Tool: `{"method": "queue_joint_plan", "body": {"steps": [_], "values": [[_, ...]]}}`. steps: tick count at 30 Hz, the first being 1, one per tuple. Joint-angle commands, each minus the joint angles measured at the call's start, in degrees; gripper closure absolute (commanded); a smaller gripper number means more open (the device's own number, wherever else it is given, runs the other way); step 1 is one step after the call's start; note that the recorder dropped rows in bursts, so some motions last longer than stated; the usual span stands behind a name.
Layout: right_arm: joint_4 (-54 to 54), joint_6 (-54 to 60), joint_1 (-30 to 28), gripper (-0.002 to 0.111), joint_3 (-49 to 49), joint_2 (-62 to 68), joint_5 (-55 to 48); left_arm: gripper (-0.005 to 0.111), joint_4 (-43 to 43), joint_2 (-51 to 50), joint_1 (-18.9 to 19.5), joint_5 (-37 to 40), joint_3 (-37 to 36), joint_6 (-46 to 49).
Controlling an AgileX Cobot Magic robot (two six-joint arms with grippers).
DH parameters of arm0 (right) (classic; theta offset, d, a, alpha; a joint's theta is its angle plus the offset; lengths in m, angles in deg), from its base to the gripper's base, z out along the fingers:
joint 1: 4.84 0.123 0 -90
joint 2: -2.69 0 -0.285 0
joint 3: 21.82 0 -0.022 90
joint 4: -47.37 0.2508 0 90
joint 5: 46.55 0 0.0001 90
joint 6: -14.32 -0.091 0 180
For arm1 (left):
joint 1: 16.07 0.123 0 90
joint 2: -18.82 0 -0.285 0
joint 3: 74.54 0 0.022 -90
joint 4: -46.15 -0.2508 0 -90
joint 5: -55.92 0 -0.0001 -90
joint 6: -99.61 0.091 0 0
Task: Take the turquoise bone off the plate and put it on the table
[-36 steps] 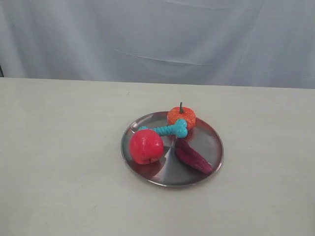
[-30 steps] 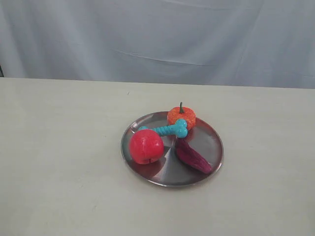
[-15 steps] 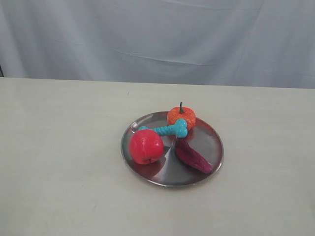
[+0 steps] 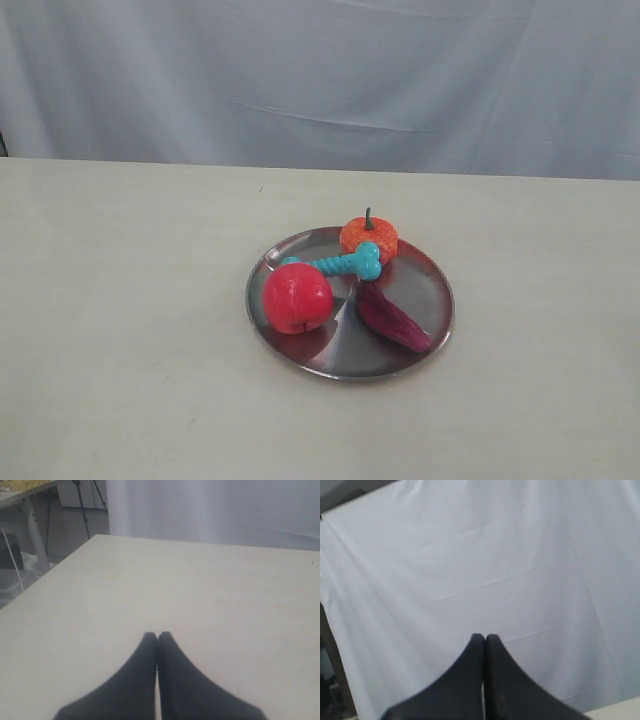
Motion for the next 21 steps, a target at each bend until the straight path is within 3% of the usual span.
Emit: {"method": "queue_joint_plan", "body": {"steps": [1, 8, 13, 16, 21], "values": [[-1.25, -3.83, 0.29, 0.109, -1.1, -0.25, 2.57, 0.107, -0.05, 0.07, 0.12, -0.31, -0.15, -0.24], [-1.96, -3.58, 1.52, 0.109, -15.97, 11.45, -8.95, 0.107, -0.05, 0.07, 0.12, -0.31, -0.15, -0.24], [-14.76, -1.97, 14.78, 0.109, -38.59, 38.69, -20.97, 0.107, -0.05, 0.07, 0.12, -0.31, -0.15, -0.24], [-17.49, 8.52, 19.84, 0.109, -52.28, 51.39, -33.48, 0.107, -0.05, 0.07, 0.12, -0.31, -0.15, -0.24], [-14.02, 24.04, 18.83, 0.109, -67.53, 64.87, -46.62, 0.107, -0.05, 0.07, 0.12, -0.31, -0.15, -0.24]]}}
